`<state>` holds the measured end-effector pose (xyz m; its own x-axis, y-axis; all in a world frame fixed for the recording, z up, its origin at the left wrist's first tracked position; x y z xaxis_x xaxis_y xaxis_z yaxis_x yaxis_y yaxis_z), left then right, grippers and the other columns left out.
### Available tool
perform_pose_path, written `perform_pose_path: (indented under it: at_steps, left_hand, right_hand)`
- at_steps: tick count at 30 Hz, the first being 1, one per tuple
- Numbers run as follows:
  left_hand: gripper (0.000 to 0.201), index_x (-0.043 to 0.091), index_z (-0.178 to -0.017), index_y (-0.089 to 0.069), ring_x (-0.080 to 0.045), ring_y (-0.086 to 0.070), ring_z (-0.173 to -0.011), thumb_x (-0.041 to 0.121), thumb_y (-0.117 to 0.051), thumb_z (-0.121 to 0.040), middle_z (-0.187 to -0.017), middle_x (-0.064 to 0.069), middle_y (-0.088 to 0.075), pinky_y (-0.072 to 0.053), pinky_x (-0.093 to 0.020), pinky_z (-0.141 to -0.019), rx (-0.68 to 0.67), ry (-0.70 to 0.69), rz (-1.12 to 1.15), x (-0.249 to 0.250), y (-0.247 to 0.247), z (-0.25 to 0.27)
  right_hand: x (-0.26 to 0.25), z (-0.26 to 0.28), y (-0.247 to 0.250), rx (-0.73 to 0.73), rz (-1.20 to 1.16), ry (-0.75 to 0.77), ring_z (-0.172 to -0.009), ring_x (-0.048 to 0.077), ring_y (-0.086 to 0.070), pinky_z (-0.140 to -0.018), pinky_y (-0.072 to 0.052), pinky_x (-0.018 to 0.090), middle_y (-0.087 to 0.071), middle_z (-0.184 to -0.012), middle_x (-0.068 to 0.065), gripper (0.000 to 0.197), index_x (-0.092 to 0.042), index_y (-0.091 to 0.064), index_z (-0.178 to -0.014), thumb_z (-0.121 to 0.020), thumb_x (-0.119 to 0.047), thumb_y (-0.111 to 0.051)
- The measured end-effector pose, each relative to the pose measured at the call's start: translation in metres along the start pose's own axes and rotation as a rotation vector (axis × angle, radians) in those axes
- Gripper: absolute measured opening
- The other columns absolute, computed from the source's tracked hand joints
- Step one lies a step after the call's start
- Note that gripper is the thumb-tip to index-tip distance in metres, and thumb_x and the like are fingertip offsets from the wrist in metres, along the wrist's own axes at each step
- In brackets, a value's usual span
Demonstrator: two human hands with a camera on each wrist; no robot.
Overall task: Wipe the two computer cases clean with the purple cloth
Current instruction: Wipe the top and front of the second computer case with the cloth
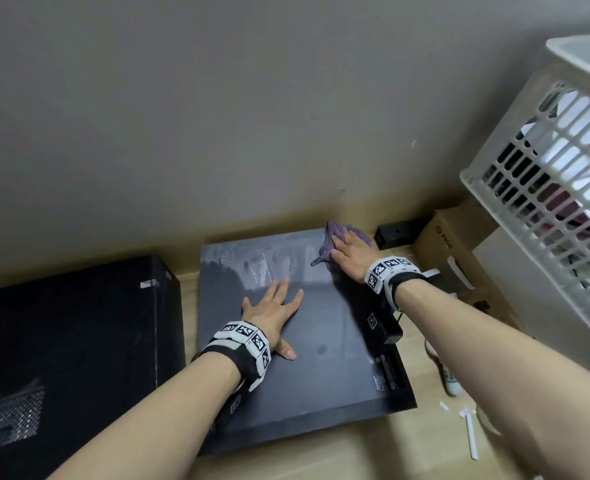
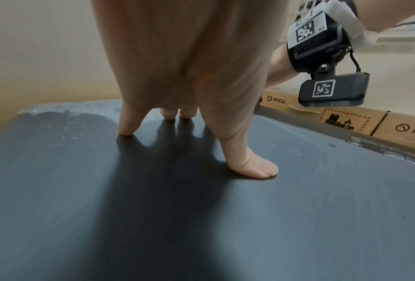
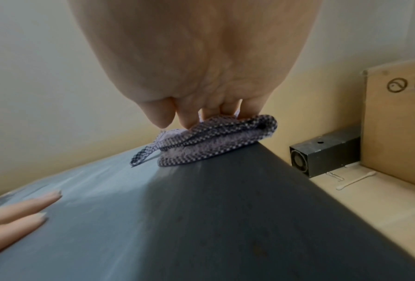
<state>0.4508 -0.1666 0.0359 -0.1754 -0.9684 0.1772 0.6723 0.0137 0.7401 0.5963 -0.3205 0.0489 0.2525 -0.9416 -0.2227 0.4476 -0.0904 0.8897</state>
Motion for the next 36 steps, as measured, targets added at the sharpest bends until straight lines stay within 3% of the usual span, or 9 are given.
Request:
perform_pose_path:
  at_steps: [4,8,18,23,27,31,36]
  left_hand:
    - [0.130,0.029,-0.153,0.011,-0.025,0.022,-0.147,0.041,-0.086,-0.066,-0.158,-0.004,0.027,-0.019,-0.071,-0.108,-0.020,0.038,-0.071,0.006,0.004,0.001]
    - [0.130,0.028,-0.154,0.010,-0.026,0.021,-0.147,0.040,-0.086,-0.066,-0.159,-0.006,0.025,-0.011,-0.076,-0.105,-0.019,0.040,-0.079,0.010,0.006,0.002]
    - [0.129,0.031,-0.153,0.008,-0.023,0.026,-0.145,0.037,-0.086,-0.066,-0.158,0.000,0.029,-0.013,-0.077,-0.104,-0.013,0.015,0.007,0.005,0.006,0.007]
    - [0.128,0.031,-0.154,0.008,-0.023,0.026,-0.145,0.039,-0.086,-0.067,-0.158,0.000,0.029,-0.013,-0.076,-0.105,-0.002,0.002,0.008,0.004,0.005,0.003]
    - [0.129,0.032,-0.153,0.009,-0.022,0.027,-0.145,0.040,-0.086,-0.066,-0.157,-0.001,0.030,-0.013,-0.076,-0.105,-0.006,0.008,0.007,0.000,0.003,0.000]
    - [0.128,0.031,-0.153,0.011,-0.022,0.029,-0.144,0.039,-0.084,-0.068,-0.156,-0.001,0.033,-0.011,-0.076,-0.105,-0.021,-0.004,0.017,0.001,0.000,0.000]
    - [0.128,0.030,-0.153,0.013,-0.023,0.031,-0.143,0.040,-0.083,-0.070,-0.155,-0.002,0.036,-0.010,-0.076,-0.105,-0.040,-0.016,0.005,0.001,-0.001,-0.002]
  right_hand:
    - [-0.006,0.014,-0.003,0.013,-0.021,-0.008,-0.153,0.022,-0.002,-0.120,0.000,0.034,-0.003,-0.165,0.012,0.056,-0.017,-0.017,-0.157,-0.106,-0.039,-0.024]
    - [-0.014,0.057,-0.021,0.019,-0.050,0.031,-0.153,0.022,-0.002,-0.124,-0.002,0.036,-0.002,-0.165,0.010,0.058,-0.016,-0.016,-0.157,-0.105,-0.041,-0.026]
    - [-0.029,0.133,-0.050,0.037,-0.097,0.046,-0.152,0.016,0.000,-0.120,0.003,0.027,-0.001,-0.166,0.005,0.059,-0.018,-0.019,-0.156,-0.104,-0.043,-0.031]
    - [-0.019,0.117,-0.049,-0.002,-0.082,0.041,-0.152,0.015,-0.004,-0.124,-0.007,0.035,-0.003,-0.166,0.002,0.059,-0.021,-0.021,-0.156,-0.104,-0.048,-0.025]
    - [-0.016,0.093,-0.040,0.020,-0.083,0.033,-0.152,0.014,0.000,-0.124,-0.003,0.033,0.001,-0.166,0.000,0.060,-0.023,-0.018,-0.157,-0.103,-0.049,-0.024]
    - [-0.007,0.047,-0.027,0.019,-0.073,0.012,-0.152,0.017,0.003,-0.124,-0.005,0.038,0.003,-0.166,0.003,0.064,-0.021,-0.013,-0.158,-0.102,-0.052,-0.023]
    - [-0.001,-0.006,-0.006,0.040,-0.047,-0.014,-0.153,0.020,0.000,-0.122,0.000,0.035,0.001,-0.165,0.007,0.064,-0.020,-0.016,-0.157,-0.102,-0.050,-0.025]
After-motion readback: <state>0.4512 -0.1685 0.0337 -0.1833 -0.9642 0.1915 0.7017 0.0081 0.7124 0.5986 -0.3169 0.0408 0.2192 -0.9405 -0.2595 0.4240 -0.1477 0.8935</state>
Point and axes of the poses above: each hand's wrist, its own z-axis away from the middle knuckle, its own y-axis out of the back of the hand, x = y × z, the point moved 10 cm from there along -z, towards the middle knuckle
